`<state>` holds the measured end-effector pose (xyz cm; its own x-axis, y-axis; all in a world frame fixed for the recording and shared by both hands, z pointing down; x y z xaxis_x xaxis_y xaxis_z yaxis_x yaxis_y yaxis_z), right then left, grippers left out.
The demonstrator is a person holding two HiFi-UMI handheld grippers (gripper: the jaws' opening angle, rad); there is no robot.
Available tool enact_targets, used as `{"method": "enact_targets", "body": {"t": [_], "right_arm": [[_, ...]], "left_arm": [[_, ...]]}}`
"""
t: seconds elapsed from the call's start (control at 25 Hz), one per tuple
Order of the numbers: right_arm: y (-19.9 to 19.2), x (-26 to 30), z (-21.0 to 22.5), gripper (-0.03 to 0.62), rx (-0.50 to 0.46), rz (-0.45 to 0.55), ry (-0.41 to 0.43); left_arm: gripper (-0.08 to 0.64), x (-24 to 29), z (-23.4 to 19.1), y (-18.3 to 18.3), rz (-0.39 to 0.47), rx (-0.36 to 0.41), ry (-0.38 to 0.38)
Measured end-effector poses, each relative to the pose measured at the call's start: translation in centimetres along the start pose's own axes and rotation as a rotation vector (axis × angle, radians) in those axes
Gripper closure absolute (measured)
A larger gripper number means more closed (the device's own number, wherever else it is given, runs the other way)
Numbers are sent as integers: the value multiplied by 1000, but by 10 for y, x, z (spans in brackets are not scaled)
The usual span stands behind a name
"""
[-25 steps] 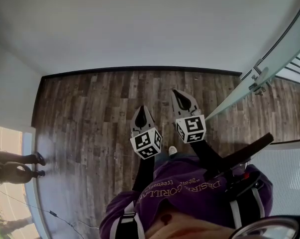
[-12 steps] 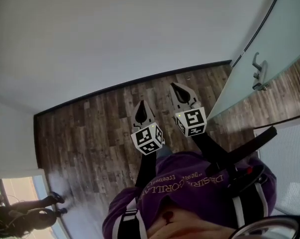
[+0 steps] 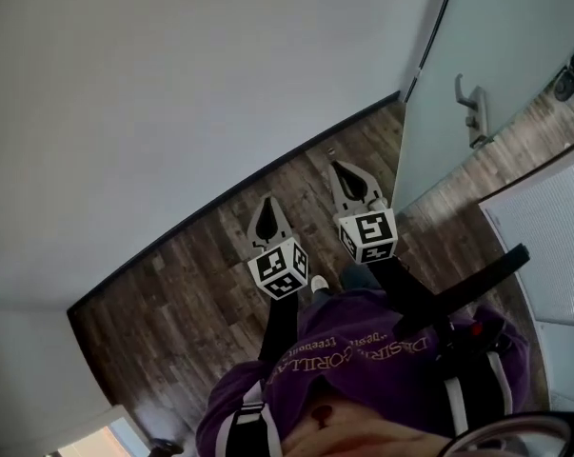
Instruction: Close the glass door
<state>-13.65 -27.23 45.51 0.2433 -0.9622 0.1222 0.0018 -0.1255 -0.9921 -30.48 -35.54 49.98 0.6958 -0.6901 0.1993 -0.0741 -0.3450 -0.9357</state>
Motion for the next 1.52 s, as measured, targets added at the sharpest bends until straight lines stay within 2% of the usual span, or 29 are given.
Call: {"method": "enact_targets", "body": {"t": [0.28,0.48,0.64,0.88,1.16,1.36,1.52], "right_arm": [[-10,4,61,595,24,-35,-192],[-5,26,109,595,42,-18,-256],[0,34,151,595,44,0,-323],[10,19,207,595,52,24,-468],[-1,-14,242,595,48,21,-622],[-2,-38,252,595,31,28,-777],[2,-41,252,595,76,26,-929]], "left_arm": [[560,65,45,-9,-73,45,-193],[560,119,76,-4,-92,76,-279],[560,167,120,5,-72,110,-394],[560,215,195,-7,-125,149,-571],[560,237,264,-33,-204,156,-758],[560,241,307,-38,-229,170,-922],[560,257,325,-40,-247,214,-1049]]}}
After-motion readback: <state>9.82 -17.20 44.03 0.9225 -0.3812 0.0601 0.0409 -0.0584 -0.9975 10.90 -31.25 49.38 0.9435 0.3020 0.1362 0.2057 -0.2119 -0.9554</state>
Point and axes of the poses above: the fingertips, and each gripper's own axes: x forward along the fingers, z to its right, y out of its top, the point moved 8 cm from there along -x, backward along the fingers, and after that the axes turned 2 degrees about -x, right-handed, at the moved point
